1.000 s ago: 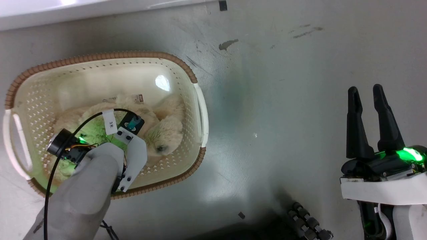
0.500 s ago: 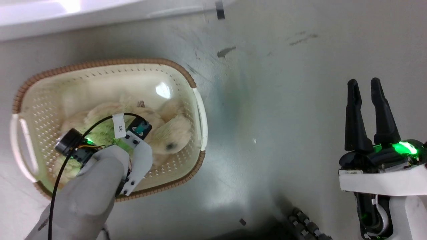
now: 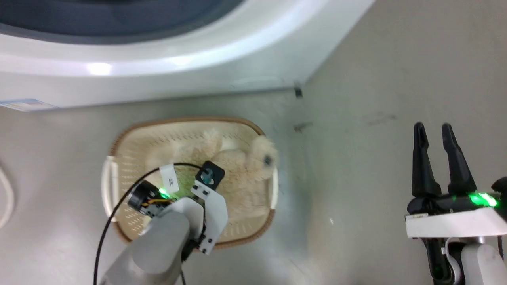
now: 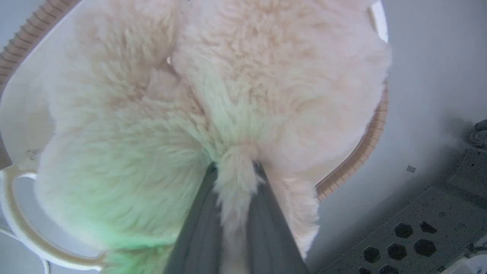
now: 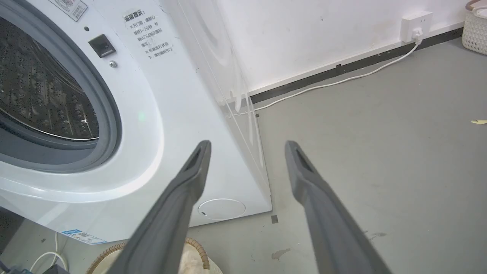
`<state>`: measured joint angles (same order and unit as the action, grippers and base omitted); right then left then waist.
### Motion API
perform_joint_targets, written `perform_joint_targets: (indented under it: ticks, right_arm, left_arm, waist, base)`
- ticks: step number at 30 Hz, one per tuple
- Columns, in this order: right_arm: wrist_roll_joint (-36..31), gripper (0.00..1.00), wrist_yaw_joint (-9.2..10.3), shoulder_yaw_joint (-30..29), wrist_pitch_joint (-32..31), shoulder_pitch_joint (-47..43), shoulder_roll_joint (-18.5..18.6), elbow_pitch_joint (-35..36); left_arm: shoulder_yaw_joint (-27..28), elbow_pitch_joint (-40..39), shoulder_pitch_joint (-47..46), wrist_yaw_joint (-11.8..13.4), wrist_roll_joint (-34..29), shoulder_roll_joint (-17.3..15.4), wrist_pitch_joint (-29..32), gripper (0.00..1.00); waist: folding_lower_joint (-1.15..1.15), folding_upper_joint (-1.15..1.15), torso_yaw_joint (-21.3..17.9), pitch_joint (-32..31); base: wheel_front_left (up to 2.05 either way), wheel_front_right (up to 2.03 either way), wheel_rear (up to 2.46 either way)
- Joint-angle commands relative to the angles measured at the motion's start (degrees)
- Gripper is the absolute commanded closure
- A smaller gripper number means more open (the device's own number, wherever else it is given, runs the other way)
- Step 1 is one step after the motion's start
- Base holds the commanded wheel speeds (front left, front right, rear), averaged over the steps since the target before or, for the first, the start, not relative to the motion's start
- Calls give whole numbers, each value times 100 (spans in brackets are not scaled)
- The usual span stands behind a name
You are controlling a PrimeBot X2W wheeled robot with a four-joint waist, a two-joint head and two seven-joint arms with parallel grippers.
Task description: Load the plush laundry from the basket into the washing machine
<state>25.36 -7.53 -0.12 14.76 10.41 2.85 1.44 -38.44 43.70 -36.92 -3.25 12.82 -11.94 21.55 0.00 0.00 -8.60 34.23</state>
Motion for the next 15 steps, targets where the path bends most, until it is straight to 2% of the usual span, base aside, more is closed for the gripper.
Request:
perform_joint_targets:
  ticks: [1, 4, 10, 15]
  right_arm:
    - [-65, 0, 4, -56, 24, -92, 3, -48]
    - [-218, 0, 4, -213, 24, -318, 3, -201]
    - [-276, 0, 4, -355, 24, -611, 3, -347]
    - [-301, 0, 4, -459, 24, -841, 3, -409]
  left_arm:
    - [44, 25, 89, -41, 90, 83, -188, 100]
    - [142, 115, 280, -51, 335, 367, -829, 100]
    - [324, 199, 548, -36, 614, 517, -1630, 100]
    - [570, 168, 750, 81, 855, 570, -2280, 100]
  waist:
    - [0, 0, 455, -603]
    - [0, 0, 799, -1186]
    - [0, 0, 1102, -1795]
    - [0, 0, 1277, -2186]
  base:
    - [0, 0, 0]
    - [0, 0, 0]
    - [0, 0, 0]
    - [0, 0, 0]
